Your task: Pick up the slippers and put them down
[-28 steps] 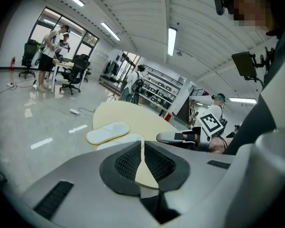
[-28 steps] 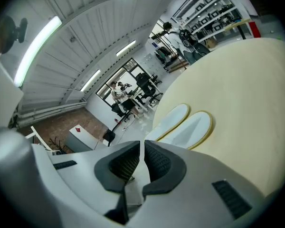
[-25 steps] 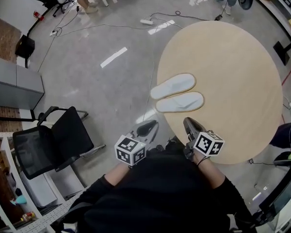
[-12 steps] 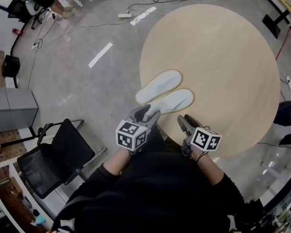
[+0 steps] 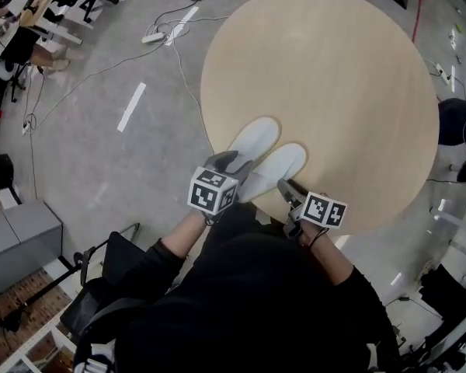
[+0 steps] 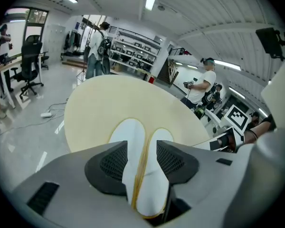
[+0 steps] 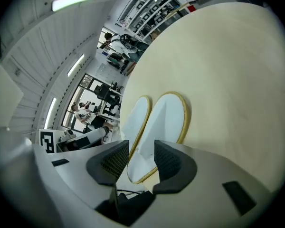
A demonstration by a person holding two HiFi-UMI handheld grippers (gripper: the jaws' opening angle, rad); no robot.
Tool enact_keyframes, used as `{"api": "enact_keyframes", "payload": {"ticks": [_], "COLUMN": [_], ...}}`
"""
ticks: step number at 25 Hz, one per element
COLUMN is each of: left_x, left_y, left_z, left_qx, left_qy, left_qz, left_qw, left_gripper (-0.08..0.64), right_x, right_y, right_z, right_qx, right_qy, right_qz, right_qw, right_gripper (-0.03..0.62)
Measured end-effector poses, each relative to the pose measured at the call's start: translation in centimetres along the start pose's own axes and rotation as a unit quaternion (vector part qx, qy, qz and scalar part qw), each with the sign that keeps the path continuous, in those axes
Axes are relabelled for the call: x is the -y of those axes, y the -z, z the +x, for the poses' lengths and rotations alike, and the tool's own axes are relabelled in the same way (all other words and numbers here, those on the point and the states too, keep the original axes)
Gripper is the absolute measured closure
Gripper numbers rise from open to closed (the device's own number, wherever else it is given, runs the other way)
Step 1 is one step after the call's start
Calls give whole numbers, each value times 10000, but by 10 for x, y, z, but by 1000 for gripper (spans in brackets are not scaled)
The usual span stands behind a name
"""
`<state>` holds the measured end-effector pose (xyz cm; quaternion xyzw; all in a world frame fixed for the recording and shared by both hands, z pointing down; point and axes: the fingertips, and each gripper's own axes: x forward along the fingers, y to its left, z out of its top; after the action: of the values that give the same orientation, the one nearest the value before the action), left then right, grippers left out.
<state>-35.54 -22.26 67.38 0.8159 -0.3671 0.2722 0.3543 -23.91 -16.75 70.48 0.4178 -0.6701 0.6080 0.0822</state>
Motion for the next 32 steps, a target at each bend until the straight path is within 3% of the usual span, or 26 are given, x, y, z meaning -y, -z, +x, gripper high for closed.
{"api": "enact_keyframes", "payload": {"ticks": [9, 13, 14, 16, 18, 24, 32], "left_x": [-21, -26, -27, -26, -24, 0, 56], "left_y": [10, 22, 25, 30, 29, 14, -3], "left_z": [49, 63, 65, 67, 67, 72, 80], "left_qx": [-925, -1301, -1376, -1472, -1508, -1307, -921], "left_qy": [653, 733, 745, 804, 870, 948, 1092], "left_qz": [462, 647, 629, 465, 254, -50, -530], "left_qw": [9925, 9867, 9857, 9847, 9844, 9869, 9883], "left_gripper": [376, 376, 379, 451, 515, 522, 522], "right_x": [15, 22, 24, 27, 27, 39, 54], "right_y": [10, 9, 10, 12, 11, -6, -28], "right_z": [27, 31, 31, 29, 26, -12, -81], "right_qx": [397, 653, 678, 705, 772, 1181, 1532], "right_qy": [380, 449, 471, 508, 506, 590, 734], "right_qz": [593, 775, 787, 771, 701, 543, -241], "right_qw": [9967, 9938, 9935, 9932, 9933, 9898, 9852], "right_gripper": [428, 430, 438, 548, 555, 558, 560]}}
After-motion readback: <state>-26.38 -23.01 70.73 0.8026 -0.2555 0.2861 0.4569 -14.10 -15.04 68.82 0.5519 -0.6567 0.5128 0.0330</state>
